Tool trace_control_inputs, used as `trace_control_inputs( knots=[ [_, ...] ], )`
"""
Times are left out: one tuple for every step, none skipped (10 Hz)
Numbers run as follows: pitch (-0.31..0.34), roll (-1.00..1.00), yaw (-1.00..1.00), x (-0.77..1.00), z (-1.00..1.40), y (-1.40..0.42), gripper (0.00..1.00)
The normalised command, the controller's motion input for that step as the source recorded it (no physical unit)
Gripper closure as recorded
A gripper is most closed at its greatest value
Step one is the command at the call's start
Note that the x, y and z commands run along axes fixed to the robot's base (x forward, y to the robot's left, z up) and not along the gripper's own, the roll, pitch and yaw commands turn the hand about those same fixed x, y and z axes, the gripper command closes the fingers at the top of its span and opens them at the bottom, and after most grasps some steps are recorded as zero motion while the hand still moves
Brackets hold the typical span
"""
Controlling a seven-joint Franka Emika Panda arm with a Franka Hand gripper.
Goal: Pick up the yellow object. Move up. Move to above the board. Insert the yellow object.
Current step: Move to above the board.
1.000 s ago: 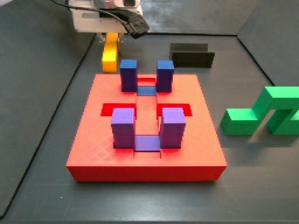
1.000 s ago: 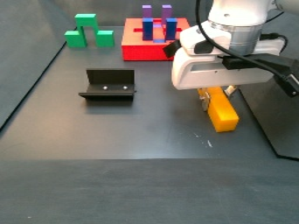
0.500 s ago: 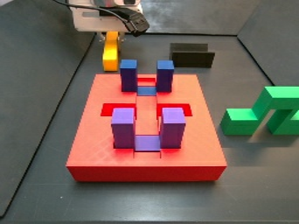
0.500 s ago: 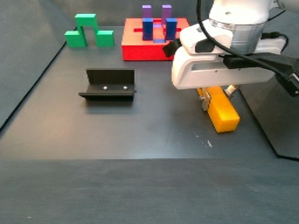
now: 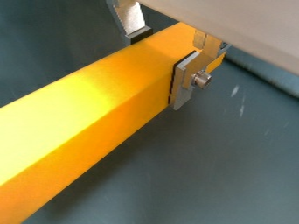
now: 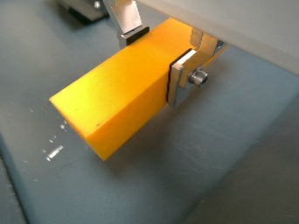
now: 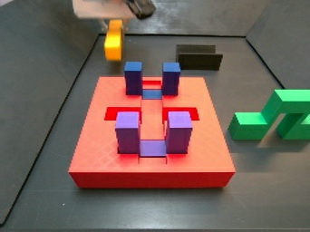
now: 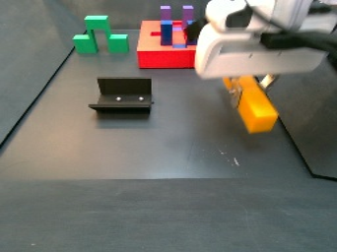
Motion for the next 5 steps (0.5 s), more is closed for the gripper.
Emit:
trace_control_inputs(
  knots=[
    [0.0, 0.0, 0.0, 0.0, 1.4, 0.0, 1.0],
    [0.04, 0.01, 0.0, -0.01, 1.4, 0.0, 1.0],
    [0.064, 0.03, 0.0, -0.03, 1.4, 0.0, 1.0],
    [0.041, 0.08, 0.01, -0.03, 1.4, 0.0, 1.0],
    [0.036, 0.06, 0.01, 0.0, 1.4, 0.0, 1.0]
  ],
)
